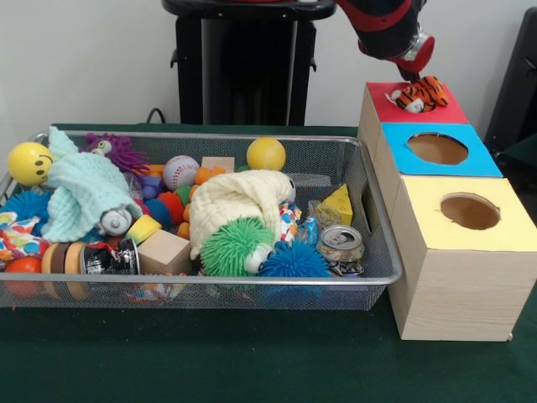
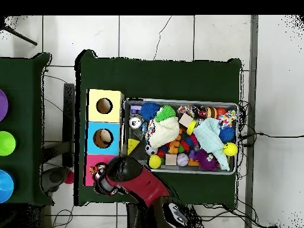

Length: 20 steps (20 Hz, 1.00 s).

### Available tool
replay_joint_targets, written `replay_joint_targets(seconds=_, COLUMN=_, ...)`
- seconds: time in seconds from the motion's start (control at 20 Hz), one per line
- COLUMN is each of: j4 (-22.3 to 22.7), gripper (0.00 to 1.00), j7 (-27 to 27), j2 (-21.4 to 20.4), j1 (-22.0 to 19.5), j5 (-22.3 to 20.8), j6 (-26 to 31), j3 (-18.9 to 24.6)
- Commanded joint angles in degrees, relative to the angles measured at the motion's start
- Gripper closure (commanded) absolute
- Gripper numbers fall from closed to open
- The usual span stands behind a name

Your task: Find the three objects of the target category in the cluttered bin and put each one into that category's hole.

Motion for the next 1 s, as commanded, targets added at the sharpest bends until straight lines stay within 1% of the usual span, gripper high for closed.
replay_joint_targets(seconds=0.05, j4=-2.30, gripper=1.00, j7=2.41, j2=-0.13, j1=-2.78, j5=1.33, j6=-7.37, j3=4.79)
replay_joint_targets(seconds=0.2, j4=-1.97, gripper=1.00, j7=2.06, j2=0.14, j1=-3.41, j5=1.83, j6=-8.50, j3=5.74)
replay_joint_targets(seconds=0.25, j4=-1.19, gripper=1.00, j7=1.64, j2=0.01, j1=-3.83, j5=2.04, j6=-9.33, j3=6.23)
replay_joint_targets(seconds=0.35, j4=-0.98, gripper=1.00, j7=1.75, j2=-0.06, j1=-4.26, j5=1.51, j6=-9.48, j3=6.53)
replay_joint_targets(seconds=0.45, j4=-1.18, gripper=1.00, j7=2.98, j2=-0.96, j1=-4.12, j5=-0.01, j6=-5.91, j3=5.81)
replay_joint_targets(seconds=0.5, j4=-1.56, gripper=1.00, j7=4.23, j2=-1.86, j1=-3.85, j5=-1.23, j6=-2.78, j3=5.04)
replay_joint_targets(seconds=0.6, j4=-1.59, gripper=1.00, j7=5.87, j2=-3.74, j1=-3.60, j5=-2.43, j6=0.53, j3=4.17)
replay_joint_targets(seconds=0.85, j4=-2.60, gripper=1.00, j7=8.33, j2=-6.21, j1=-3.74, j5=-4.25, j6=4.99, j3=3.41)
replay_joint_targets(seconds=1.0, j4=-2.95, gripper=1.00, j7=8.66, j2=-6.62, j1=-3.59, j5=-4.62, j6=5.53, j3=3.47)
